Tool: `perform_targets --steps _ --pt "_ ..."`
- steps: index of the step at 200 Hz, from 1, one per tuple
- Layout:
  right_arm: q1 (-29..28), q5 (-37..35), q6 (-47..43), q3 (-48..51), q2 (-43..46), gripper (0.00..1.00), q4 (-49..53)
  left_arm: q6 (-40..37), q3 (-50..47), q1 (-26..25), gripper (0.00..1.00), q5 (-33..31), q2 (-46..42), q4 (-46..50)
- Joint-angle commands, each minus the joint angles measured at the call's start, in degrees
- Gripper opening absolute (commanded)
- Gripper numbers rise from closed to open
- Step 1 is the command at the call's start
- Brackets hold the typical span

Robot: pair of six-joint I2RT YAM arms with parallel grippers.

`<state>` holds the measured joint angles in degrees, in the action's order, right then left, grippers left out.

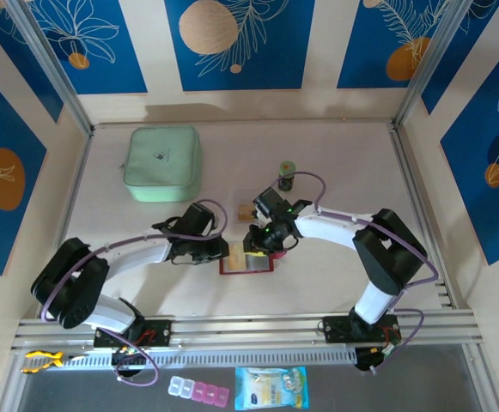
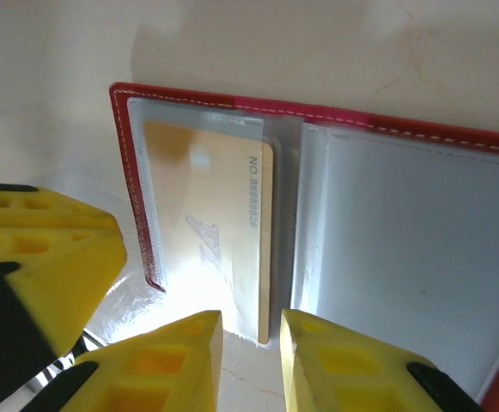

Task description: Take the credit cards out of the card holder

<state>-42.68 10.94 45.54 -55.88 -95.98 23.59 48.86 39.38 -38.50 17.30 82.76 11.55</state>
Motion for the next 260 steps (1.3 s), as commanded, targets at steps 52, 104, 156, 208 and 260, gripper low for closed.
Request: perform_targets --steps 52,104,156,208,260 --pt "-0.7 2.1 1.2 -1.2 -2.2 0.26 -1.6 -2.5 0.5 0.9 0.14 -0.7 3.9 1.5" --pt "-0.8 3.6 1.4 -1.3 -3.8 0.25 -3.9 -2.6 -0.7 0.8 0.12 -0.5 4.6 2.0" --pt "-0.7 4.4 1.7 -1.2 -5.0 0.23 -5.1 -2.7 -1.1 0.9 0.12 -0.6 4.4 2.3" --pt "-0.7 5.1 2.0 -1.2 -6.1 0.21 -6.1 -2.6 -1.2 1.0 0.12 -0.7 4.3 2.3" --pt "-0.8 6.8 2.7 -0.8 -7.2 0.21 -8.3 -2.7 -1.6 1.0 0.12 -0.8 4.0 2.3"
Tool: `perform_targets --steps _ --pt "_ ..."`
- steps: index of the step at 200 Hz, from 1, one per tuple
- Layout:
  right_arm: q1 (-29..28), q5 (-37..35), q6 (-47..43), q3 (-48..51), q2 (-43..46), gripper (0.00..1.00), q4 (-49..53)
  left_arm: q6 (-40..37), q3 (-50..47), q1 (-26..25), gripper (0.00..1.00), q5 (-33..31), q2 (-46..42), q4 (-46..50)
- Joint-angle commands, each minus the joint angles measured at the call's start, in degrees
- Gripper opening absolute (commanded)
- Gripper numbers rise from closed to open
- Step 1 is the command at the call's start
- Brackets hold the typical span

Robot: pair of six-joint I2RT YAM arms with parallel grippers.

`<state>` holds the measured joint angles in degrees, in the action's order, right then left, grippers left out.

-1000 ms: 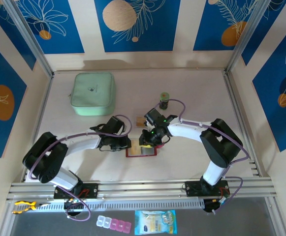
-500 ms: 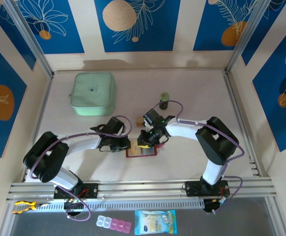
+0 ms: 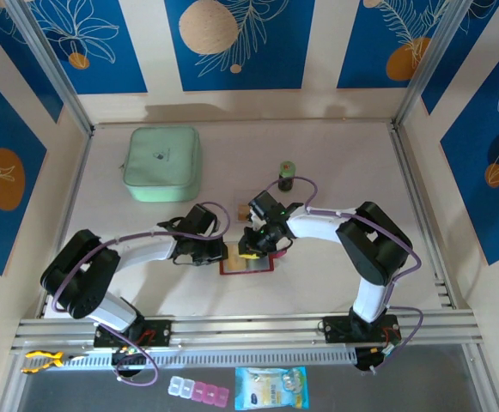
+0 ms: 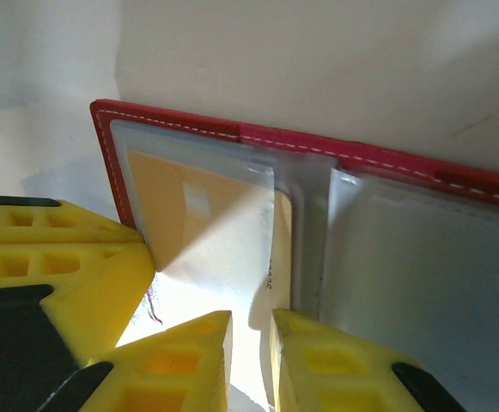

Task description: Take the credit cards out of the card holder

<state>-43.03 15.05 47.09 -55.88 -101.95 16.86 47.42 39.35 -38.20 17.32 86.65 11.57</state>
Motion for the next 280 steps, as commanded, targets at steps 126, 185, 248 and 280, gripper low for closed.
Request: perform_targets --steps 126,185,248,280 --pt "-0.7 -5.0 -2.4 -2.4 -0.8 0.21 8.9 -1.4 -1.8 1.2 0.12 -0.9 -0.6 3.1" --pt "-0.7 -6.1 -3.7 -3.7 -0.7 0.22 10.0 -1.9 -0.6 1.3 0.12 -1.1 -1.0 4.4" --pt "-0.8 -5.8 -5.3 -4.2 -0.4 0.22 8.8 -2.2 1.7 1.3 0.13 -0.9 -2.4 6.1" --pt "-0.5 -5.6 -6.3 -4.9 -1.1 0.22 8.9 -2.2 2.7 1.3 0.13 -0.6 -4.2 7.1"
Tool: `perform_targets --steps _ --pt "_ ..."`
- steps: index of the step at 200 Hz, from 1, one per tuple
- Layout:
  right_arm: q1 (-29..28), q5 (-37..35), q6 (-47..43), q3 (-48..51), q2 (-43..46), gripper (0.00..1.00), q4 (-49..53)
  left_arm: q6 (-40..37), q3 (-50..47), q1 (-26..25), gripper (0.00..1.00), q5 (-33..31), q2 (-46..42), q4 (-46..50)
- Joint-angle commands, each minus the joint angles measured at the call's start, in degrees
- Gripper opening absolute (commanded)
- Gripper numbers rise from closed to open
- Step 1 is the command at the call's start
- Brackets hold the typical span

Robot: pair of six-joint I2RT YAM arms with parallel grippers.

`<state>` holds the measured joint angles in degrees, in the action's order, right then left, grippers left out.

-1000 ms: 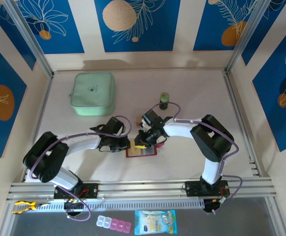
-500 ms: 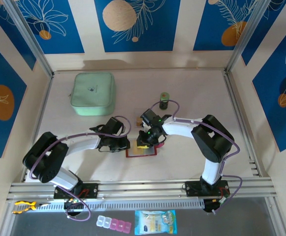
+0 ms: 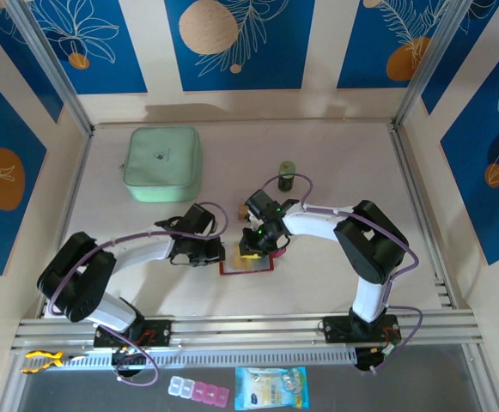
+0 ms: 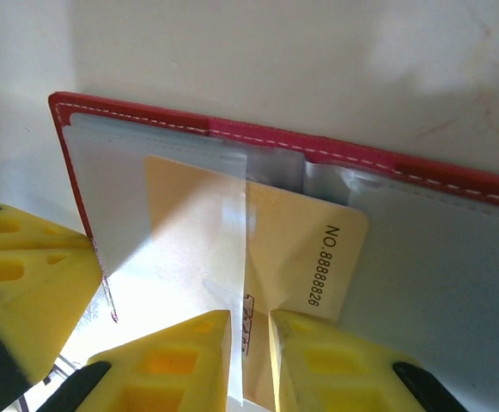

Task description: Take the credit cards out of the card holder

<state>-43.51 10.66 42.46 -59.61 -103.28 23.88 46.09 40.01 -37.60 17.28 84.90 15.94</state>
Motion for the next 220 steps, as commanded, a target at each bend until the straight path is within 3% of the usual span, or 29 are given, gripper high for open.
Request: perform_targets --steps 1,81,220 --pt "0.0 -1.2 -1.7 -1.2 0.2 0.22 1.9 -0.9 2.1 0.7 0.13 -0.6 -2.4 2.8" --pt "0.3 0.3 -3.0 -2.4 -1.0 0.22 1.1 1.5 1.7 -0.7 0.13 2.1 -3.3 -0.2" --pt "3.3 1.0 0.3 2.6 6.2 0.25 0.7 3.7 0.7 -3.1 0.09 4.4 2.4 -7.4"
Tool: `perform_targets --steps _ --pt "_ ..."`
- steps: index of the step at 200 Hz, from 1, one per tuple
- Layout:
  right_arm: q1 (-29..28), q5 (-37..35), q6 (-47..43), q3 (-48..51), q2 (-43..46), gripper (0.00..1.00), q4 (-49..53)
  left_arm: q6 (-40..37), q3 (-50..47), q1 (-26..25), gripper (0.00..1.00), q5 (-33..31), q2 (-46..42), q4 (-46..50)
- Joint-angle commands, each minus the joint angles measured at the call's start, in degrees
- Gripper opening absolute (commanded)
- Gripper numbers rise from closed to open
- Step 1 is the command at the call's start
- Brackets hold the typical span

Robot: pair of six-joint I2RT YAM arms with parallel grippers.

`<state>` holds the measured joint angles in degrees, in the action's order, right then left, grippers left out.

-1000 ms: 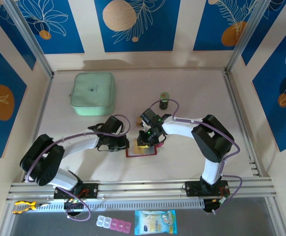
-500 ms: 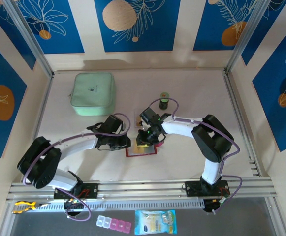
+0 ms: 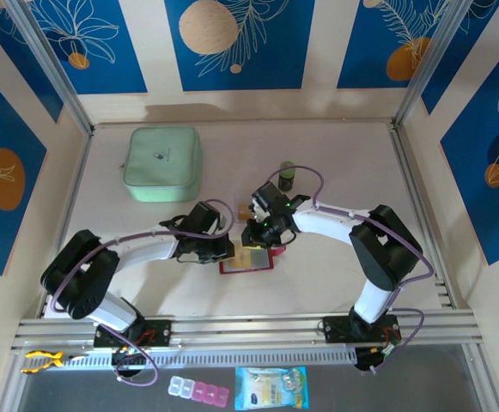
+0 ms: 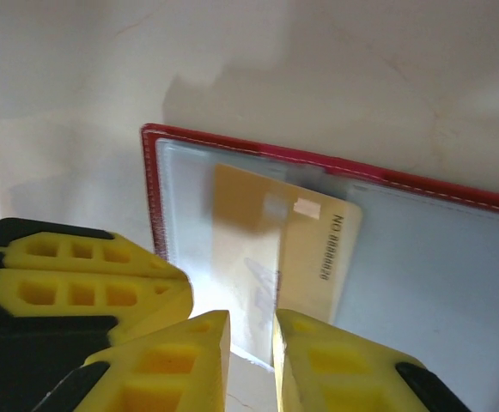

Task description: Take the credit cards out of the card holder

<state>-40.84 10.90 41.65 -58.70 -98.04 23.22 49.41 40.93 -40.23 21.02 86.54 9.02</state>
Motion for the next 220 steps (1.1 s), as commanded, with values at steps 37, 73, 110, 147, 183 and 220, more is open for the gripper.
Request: perform_targets --steps 37,73,110,147,183,220 --pt "0.9 1.1 1.5 2.7 0.5 0.28 1.2 -0.2 -0.4 -0.4 0.08 -0.5 2.3 1.2" --pt "0.8 3.3 2.0 3.2 -0.3 0.29 -0.6 -0.2 -0.5 -0.4 0.08 -0.9 3.0 1.7" --pt "0.9 4.4 2.6 3.6 -1.7 0.29 -1.6 -0.5 -0.6 -0.4 0.08 -2.2 2.2 3.3" --pt "0.9 6.2 3.6 4.7 -2.8 0.29 -4.1 -0.5 -0.7 -0.4 0.07 -2.1 2.7 3.5" --pt "0.9 6.6 4.2 4.8 -3.8 0.29 -4.8 -0.6 -0.5 -0.5 0.07 -1.9 3.0 3.6" --pt "0.9 8.5 5.1 5.7 -4.0 0.29 -7.4 -0.8 -0.5 -0.5 0.06 -1.9 3.3 3.9"
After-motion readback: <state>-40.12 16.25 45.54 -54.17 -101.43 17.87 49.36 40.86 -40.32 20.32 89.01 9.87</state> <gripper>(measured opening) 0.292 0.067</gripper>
